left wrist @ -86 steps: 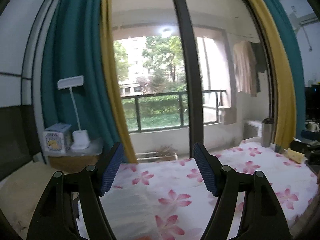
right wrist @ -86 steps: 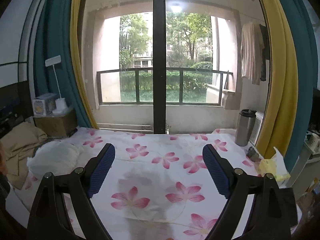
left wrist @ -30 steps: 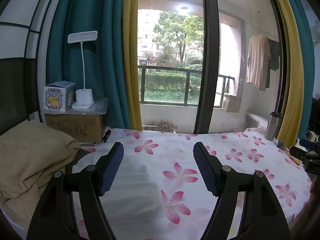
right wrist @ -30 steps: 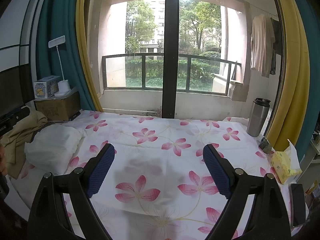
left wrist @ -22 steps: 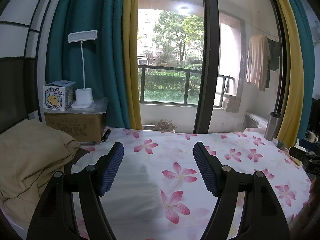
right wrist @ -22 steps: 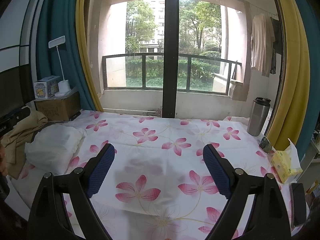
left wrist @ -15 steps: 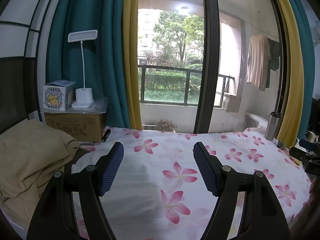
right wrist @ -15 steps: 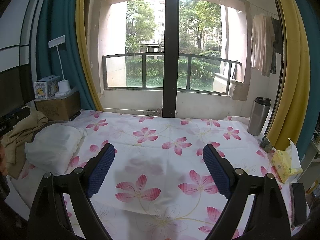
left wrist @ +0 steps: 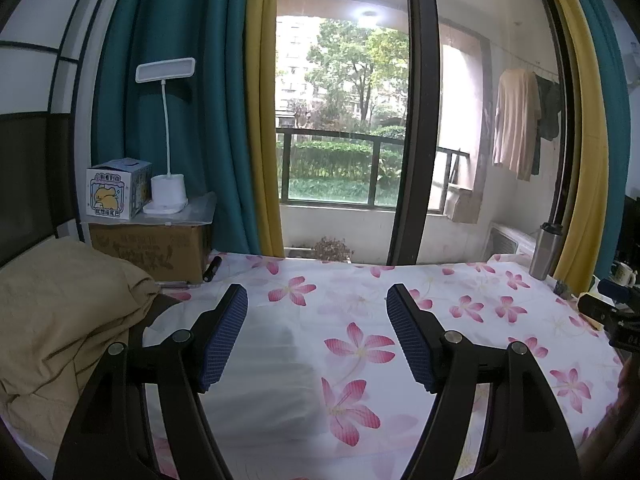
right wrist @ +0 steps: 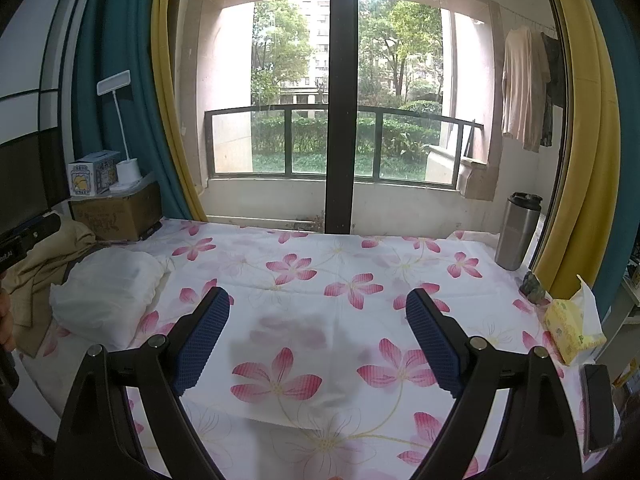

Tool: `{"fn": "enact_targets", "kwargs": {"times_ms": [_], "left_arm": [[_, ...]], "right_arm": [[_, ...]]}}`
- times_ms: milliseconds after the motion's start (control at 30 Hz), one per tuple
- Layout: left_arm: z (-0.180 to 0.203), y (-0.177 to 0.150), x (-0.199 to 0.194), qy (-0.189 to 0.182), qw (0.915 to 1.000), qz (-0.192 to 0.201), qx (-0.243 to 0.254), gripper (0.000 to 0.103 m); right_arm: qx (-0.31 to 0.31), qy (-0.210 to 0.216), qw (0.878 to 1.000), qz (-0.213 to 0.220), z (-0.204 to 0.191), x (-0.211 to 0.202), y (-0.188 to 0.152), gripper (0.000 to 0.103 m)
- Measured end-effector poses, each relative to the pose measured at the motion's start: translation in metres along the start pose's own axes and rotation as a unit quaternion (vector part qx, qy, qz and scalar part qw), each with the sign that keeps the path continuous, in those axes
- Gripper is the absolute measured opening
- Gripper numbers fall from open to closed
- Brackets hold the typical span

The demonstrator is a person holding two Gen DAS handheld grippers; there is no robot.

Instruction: Fold large clothes

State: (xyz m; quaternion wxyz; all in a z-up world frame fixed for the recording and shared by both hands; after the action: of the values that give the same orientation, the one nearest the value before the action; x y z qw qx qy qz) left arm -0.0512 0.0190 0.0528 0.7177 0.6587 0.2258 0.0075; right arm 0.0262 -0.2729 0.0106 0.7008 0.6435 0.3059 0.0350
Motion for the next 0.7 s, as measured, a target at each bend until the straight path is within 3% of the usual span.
{"fn": "enact_targets", "kwargs": {"times_ms": [700], "left_arm": [[0.002, -0.0007, 0.0036, -0.005, 0.9999, -0.002, 0.01, 0.075]], "right_arm": [[0.005, 0.0, 1.0, -0.005, 0.0022, 0.0028, -0.0035, 0.089]]}}
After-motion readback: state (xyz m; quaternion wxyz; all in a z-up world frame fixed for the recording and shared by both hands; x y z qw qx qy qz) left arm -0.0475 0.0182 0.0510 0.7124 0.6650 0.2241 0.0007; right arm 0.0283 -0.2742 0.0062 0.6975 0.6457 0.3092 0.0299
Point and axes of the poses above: each gripper's, at about its wrist camera, not at the fingertips, and x roughly the way its jaws point, z to its right, y to its top, the point moved 1 cm from there along x, roughly the way its jaws point, and after that the axes turned 6 degrees about y, right-handed, at the moved point
